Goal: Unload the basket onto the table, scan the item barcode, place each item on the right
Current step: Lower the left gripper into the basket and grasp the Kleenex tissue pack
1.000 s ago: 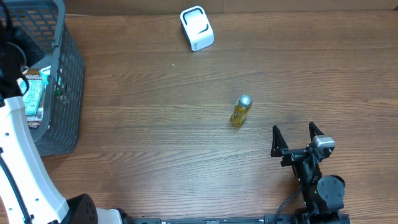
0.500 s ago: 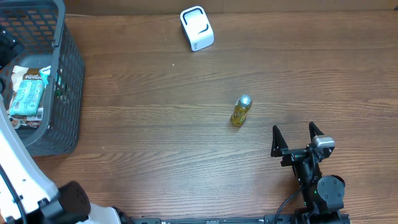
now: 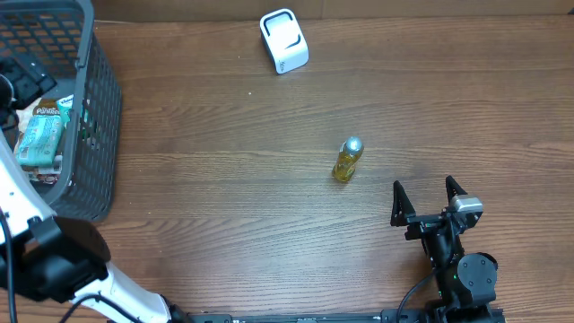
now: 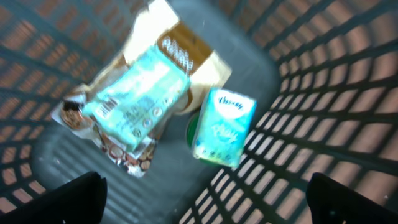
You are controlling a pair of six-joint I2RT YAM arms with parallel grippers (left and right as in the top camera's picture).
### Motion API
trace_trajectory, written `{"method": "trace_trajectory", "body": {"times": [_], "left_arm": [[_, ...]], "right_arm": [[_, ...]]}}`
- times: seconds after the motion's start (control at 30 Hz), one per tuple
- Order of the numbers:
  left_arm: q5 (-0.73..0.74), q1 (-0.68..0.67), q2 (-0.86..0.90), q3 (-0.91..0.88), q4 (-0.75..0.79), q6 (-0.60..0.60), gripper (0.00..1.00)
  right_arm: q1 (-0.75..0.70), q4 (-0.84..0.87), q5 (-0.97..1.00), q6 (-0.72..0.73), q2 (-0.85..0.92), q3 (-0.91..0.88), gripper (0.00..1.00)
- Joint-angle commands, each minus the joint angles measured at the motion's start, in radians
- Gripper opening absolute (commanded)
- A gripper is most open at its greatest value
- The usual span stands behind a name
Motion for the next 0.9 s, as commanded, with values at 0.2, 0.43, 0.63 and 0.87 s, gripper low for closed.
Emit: {"method": "trace_trajectory", "body": {"times": [0.2, 0.43, 0.63, 0.87], "left_arm": [[0.071, 0.0, 0.177, 0.003, -0.045, 0.082, 0.88], [0.123, -0.001, 0.245, 0.002, -0.041, 0.119, 0.85], [0.112, -0.002, 0.253, 0.002, -0.035, 0.119, 0.76], [0.113, -0.002, 0.253, 0.0, -0.045, 0.118, 0.71]], "right_arm": [[-0.003, 0.007, -0.005, -0.004, -0.007, -0.011, 1.0], [-0.003, 0.007, -0.005, -0.004, -0.007, -0.011, 1.0], [-0.003, 0.007, -0.005, -0.004, -0.007, -0.011, 1.0], [-0.003, 0.007, -0.005, -0.004, -0.007, -0.011, 1.0]]}}
